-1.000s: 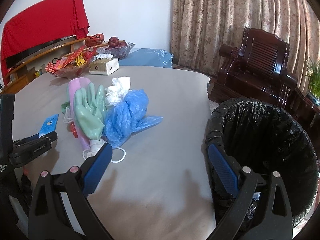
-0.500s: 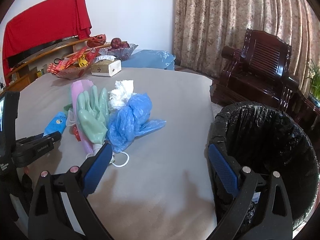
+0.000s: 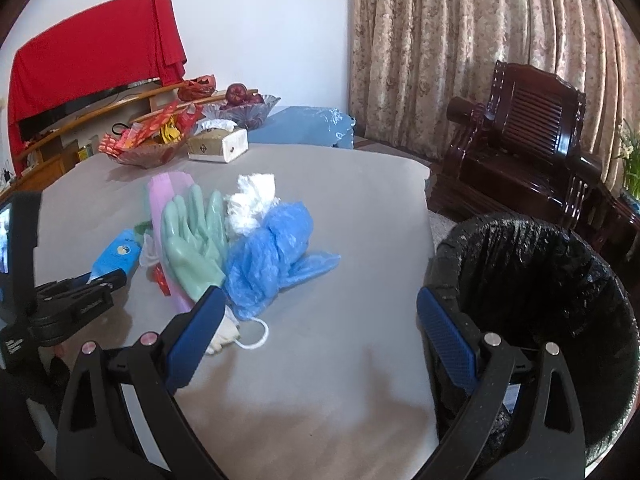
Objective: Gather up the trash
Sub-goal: 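Grasp the blue hand-cream tube with the left gripper, then grasp the green rubber glove with the right gripper while the left holds the tube, then carry the tube and glove over the bin and open both grippers, then move both tools back toward the pink strip and blue bags, then grasp the pink mask strip with the left gripper while the right grasps the blue bags, then carry the pink strip and blue bags over the bin and open both grippers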
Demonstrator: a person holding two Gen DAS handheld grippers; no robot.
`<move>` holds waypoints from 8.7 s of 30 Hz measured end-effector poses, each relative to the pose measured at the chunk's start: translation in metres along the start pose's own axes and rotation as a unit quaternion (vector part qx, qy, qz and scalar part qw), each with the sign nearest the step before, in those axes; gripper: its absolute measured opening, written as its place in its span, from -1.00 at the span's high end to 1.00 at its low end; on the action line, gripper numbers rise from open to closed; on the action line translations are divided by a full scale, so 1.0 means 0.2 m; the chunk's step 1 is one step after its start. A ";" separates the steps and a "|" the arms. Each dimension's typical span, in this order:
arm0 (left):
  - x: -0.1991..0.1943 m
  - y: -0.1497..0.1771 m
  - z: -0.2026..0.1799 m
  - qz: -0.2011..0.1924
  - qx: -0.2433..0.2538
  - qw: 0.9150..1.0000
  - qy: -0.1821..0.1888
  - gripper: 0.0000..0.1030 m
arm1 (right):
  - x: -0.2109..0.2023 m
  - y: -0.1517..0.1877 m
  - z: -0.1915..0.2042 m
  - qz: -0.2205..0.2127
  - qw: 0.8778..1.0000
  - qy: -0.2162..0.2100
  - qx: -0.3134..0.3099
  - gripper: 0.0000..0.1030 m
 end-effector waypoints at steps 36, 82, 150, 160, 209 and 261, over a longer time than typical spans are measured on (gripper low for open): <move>-0.17 -0.15 0.08 -0.067 0.017 0.998 -0.004 0.36 | 0.19 -0.02 0.49 0.069 0.989 -0.124 -0.041 0.59; -0.53 -0.57 -1.52 -0.160 0.170 0.937 0.261 0.36 | -0.46 -0.46 -0.92 -0.086 0.991 0.066 0.084 0.69; 0.13 -0.33 -0.29 -0.061 0.083 0.992 0.073 -0.27 | 0.34 -0.20 -0.01 0.017 0.999 -0.017 0.023 -0.69; 0.20 -0.30 -0.33 -0.046 0.081 0.991 0.099 0.46 | 0.45 -0.09 0.01 0.066 0.997 -0.024 0.018 -0.64; -0.50 -0.54 -0.50 -0.156 0.106 0.969 0.160 0.98 | -0.20 -0.47 -0.04 -0.034 0.996 -0.081 0.012 0.36; -0.49 -0.51 -2.03 -0.121 0.244 0.889 0.368 0.80 | -0.33 -0.22 -1.46 -0.034 0.977 0.174 0.118 0.08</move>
Point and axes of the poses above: each gripper's, at about its wrist camera, not at the fingertips, and x roughly the way its jaws point, z to its left, y to its underside, the point moved 6 cm from there along x, roughly the way its jaws point, and after that the axes turned 12 degrees about x, right-handed, at the moved point
